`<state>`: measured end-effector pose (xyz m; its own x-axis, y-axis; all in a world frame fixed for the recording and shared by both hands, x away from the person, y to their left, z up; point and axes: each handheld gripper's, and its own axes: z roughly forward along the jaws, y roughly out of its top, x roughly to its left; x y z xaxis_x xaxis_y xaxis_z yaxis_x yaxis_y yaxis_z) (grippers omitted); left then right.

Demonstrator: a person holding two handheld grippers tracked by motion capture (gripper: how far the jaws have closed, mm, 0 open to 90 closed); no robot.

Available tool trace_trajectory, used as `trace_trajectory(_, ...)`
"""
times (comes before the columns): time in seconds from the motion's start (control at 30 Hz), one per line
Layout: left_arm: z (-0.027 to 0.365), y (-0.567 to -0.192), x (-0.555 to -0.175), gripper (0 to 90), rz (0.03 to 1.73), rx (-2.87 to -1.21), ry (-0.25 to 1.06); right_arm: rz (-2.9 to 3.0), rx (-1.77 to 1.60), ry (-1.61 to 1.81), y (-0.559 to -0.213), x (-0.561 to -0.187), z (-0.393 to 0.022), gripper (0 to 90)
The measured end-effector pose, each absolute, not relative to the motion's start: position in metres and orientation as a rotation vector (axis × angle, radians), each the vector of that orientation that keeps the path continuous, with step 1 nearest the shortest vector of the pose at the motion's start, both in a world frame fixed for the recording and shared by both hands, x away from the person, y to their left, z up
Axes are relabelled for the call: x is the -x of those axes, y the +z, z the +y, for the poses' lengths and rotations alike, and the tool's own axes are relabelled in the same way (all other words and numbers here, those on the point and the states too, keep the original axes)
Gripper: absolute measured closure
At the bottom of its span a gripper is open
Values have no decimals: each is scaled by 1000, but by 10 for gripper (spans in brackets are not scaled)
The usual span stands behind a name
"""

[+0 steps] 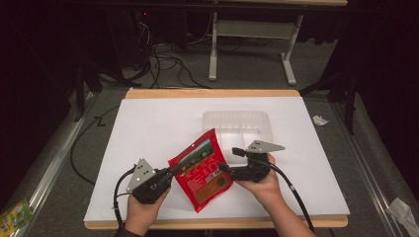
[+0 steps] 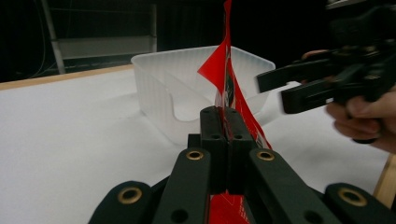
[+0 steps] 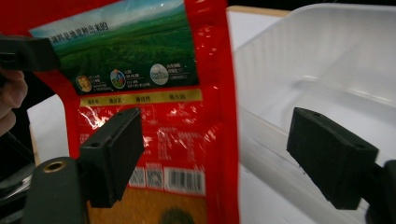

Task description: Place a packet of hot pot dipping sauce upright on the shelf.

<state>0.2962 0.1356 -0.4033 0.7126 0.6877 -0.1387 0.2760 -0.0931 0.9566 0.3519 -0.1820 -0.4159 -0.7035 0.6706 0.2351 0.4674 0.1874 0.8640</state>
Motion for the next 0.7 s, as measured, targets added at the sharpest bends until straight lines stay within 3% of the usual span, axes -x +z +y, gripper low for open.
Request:
trace_trajectory(0.17, 136, -403, -297, 895, 766, -1663, 393, 2337, -1087, 1555, -419, -370, -168, 309)
trace_trajectory(0.2, 136, -403, -298, 895, 764, -1660, 389, 2373, -1070, 1576, -420, -373, -169, 394)
trace_trajectory(0.33, 136, -403, -298, 895, 763, -1653, 377, 2417, -1035, 1576, -420, -375, -172, 530)
trace_trajectory(0.53, 138, -403, -301, 893, 773, -1630, 351, 2409, -1009, 1569, -416, -366, -186, 886)
trace_trajectory(0.7, 135, -406, -305, 846, 789, -1620, 312, 2374, -941, 1545, -411, -343, -195, 900)
